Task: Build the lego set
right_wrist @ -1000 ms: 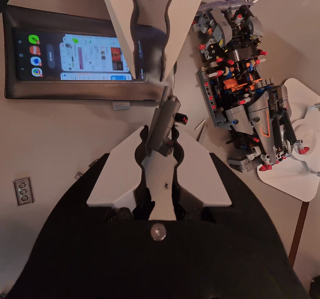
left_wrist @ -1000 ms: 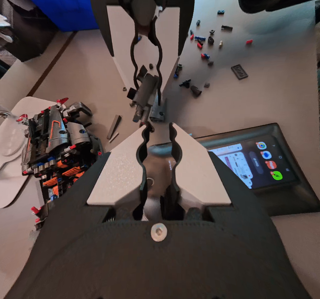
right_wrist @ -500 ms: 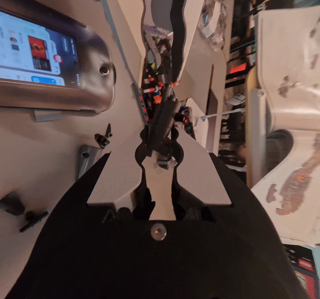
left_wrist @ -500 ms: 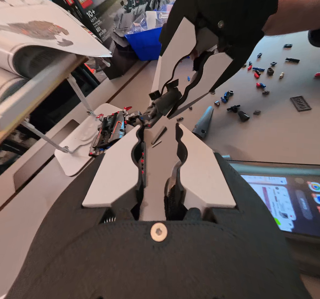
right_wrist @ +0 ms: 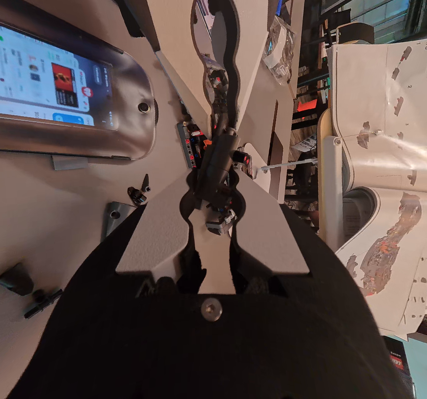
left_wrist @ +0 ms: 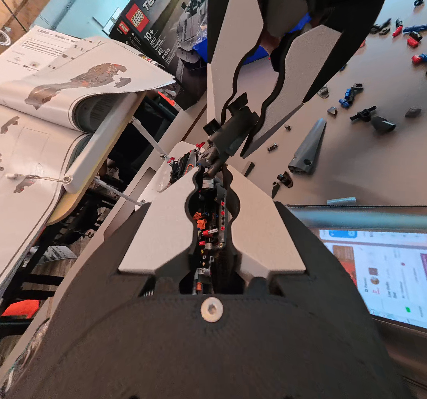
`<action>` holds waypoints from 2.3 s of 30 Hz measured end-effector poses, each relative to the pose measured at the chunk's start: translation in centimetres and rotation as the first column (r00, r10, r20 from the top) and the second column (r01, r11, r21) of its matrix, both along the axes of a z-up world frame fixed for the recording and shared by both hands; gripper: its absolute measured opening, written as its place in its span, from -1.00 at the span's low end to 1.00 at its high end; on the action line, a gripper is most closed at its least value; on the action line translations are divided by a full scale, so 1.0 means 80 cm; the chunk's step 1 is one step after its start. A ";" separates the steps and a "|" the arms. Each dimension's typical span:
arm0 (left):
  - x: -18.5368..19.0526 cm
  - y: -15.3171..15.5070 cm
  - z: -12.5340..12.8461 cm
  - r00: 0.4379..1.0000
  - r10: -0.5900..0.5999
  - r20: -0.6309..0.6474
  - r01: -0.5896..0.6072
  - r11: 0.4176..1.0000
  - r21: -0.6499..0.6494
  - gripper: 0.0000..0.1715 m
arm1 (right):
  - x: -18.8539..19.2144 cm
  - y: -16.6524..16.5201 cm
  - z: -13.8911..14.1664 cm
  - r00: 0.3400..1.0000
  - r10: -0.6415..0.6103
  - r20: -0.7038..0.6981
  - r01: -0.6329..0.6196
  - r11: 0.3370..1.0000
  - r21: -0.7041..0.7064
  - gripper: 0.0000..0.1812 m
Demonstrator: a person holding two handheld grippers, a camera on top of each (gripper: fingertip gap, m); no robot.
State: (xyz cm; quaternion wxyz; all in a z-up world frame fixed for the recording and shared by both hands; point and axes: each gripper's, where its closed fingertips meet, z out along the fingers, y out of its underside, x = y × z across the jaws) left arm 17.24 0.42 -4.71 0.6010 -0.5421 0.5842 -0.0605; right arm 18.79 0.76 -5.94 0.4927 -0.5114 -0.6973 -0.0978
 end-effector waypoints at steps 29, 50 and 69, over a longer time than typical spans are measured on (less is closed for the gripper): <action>0.002 -0.001 -0.015 0.998 0.059 -0.008 -0.060 0.992 -0.109 -0.93 | 0.009 0.014 0.003 0.995 -0.101 0.003 0.101 0.994 -0.030 -0.44; -0.014 -0.035 -0.046 0.996 0.057 -0.065 -0.068 0.981 -0.181 -0.93 | -0.001 -0.012 -0.024 0.997 -0.007 0.071 0.017 0.990 -0.137 -0.46; -0.011 -0.029 -0.044 0.985 0.134 -0.105 -0.142 0.987 -0.074 -0.94 | -0.006 -0.006 -0.002 0.999 -0.017 0.050 0.017 1.000 -0.007 -0.44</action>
